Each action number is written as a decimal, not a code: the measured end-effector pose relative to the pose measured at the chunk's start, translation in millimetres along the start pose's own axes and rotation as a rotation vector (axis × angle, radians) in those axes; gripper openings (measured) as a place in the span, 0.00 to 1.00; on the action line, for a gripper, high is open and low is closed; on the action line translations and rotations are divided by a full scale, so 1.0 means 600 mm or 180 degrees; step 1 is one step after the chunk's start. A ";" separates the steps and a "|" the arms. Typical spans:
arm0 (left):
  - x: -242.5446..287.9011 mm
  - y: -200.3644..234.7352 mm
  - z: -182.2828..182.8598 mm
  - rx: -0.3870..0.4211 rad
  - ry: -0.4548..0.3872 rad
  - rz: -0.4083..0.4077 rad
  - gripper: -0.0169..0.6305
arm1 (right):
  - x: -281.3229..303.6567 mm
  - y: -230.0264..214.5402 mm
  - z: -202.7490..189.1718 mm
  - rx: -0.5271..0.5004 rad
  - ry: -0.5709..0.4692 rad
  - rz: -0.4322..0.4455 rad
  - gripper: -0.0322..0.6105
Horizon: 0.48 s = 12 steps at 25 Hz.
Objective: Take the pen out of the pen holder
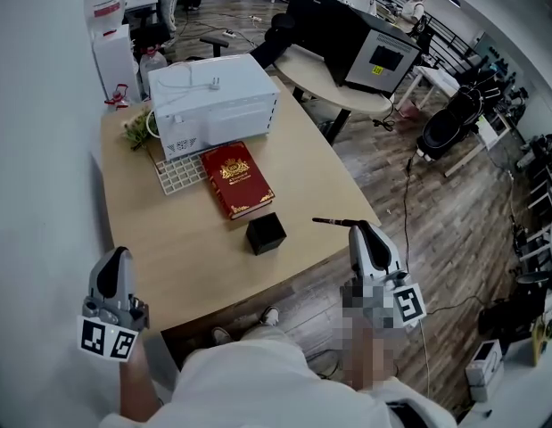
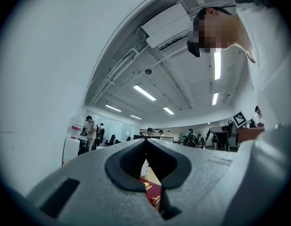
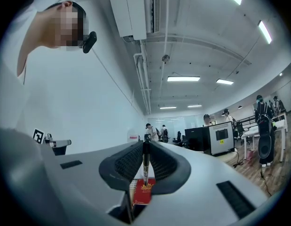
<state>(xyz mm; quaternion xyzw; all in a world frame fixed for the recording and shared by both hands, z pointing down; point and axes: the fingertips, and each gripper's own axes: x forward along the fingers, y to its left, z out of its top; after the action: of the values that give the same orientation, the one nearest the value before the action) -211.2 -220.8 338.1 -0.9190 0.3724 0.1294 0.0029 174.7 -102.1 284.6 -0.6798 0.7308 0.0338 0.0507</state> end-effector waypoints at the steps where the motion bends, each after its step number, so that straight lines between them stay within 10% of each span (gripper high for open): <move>1: -0.001 0.001 -0.002 -0.0014 0.0007 0.0002 0.05 | 0.001 0.001 0.000 0.0015 -0.0005 0.0008 0.12; 12: -0.011 0.010 -0.003 -0.0026 0.0008 0.0026 0.05 | 0.011 0.018 -0.004 0.0061 -0.0018 0.0099 0.12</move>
<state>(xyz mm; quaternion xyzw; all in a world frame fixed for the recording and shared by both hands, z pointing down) -219.6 -220.7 341.8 -0.9176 0.3756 0.1298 -0.0018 163.2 -108.2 286.2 -0.6678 0.7414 0.0294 0.0587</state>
